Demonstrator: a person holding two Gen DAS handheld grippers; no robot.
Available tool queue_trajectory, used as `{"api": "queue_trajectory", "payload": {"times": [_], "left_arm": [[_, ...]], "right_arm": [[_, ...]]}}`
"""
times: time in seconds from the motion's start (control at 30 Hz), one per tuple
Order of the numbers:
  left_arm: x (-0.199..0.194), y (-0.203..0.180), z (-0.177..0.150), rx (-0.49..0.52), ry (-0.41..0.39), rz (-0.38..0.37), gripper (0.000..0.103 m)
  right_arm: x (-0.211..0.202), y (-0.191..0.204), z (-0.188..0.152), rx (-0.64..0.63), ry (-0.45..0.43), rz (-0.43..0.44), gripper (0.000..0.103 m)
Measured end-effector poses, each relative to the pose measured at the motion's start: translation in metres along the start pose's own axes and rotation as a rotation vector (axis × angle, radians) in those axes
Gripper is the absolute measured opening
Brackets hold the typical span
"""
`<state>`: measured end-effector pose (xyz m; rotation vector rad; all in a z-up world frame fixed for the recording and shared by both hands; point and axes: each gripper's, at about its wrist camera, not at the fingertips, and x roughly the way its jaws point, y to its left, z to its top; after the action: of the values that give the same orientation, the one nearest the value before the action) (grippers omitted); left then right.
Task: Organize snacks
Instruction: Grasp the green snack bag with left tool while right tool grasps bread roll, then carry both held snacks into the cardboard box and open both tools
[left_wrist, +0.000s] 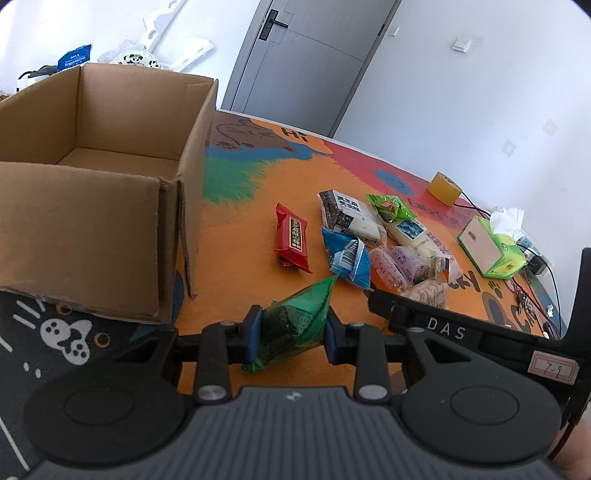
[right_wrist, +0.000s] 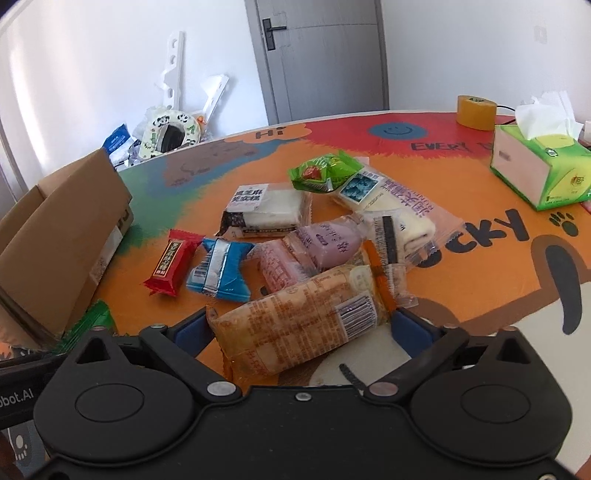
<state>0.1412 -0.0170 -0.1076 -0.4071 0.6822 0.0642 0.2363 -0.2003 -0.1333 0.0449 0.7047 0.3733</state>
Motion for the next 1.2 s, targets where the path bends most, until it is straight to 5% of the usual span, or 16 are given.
{"api": "queue_trajectory", "payload": {"times": [0.1,0.13,0.3,0.8,1.2], "left_arm": [[-0.003,-0.002,0.001,0.003,-0.007,0.002,0.032],[-0.005,-0.003,0.001,0.006,-0.011,0.0,0.032],[-0.014,-0.009,0.002,0.018,-0.033,-0.01,0.032],[-0.05,-0.021,0.01,0.041,-0.112,-0.015,0.032],[-0.081,-0.013,0.035,0.052,-0.213,-0.004,0.032]], "right_arm": [[-0.006,-0.005,0.001,0.026,-0.008,0.033,0.071],[-0.009,-0.007,0.002,0.035,-0.008,0.05,0.055],[-0.021,-0.012,0.001,0.048,-0.022,0.07,0.033],[-0.069,-0.035,0.001,0.127,-0.109,0.197,0.024],[-0.089,0.003,0.022,0.076,-0.167,0.278,0.024]]}}
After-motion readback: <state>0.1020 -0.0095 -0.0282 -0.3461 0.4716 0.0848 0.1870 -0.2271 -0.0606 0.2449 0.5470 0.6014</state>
